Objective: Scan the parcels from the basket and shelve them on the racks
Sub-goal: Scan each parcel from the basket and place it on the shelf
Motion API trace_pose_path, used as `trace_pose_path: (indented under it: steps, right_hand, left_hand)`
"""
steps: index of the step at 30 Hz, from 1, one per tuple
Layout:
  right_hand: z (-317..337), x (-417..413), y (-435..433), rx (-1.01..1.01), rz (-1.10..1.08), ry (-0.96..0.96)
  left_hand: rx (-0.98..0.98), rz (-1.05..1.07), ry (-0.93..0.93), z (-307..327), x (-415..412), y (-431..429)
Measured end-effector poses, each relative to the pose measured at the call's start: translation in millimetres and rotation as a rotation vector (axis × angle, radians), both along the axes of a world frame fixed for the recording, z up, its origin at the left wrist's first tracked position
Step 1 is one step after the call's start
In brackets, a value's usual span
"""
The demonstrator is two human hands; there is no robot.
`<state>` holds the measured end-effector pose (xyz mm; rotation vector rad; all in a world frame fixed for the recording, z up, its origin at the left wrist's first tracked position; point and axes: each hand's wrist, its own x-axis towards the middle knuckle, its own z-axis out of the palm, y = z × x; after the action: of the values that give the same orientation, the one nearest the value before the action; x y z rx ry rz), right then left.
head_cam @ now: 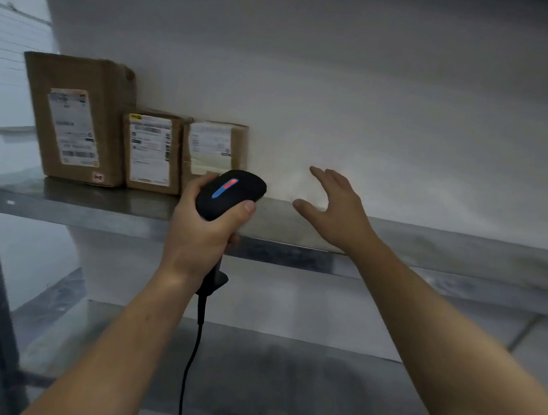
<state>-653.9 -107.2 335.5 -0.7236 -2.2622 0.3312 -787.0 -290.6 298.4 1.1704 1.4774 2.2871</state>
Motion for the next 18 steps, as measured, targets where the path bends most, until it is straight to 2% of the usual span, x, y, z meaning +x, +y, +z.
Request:
trace_pose_path:
  steps: [8,14,18]
  right_hand:
    - [-14,150,14,0.081,-0.163,0.023]
    - [-42,278,14,0.045,-0.324,0.069]
    - [-70,373,8,0.001,-0.466,0.034]
  left_hand:
    - [-0.011,-0.170,0.011,-3,114,50]
    - [-0.059,-0.317,0.057,-17,223,88]
    - [-0.089,-0.444,0.062,-32,300,116]
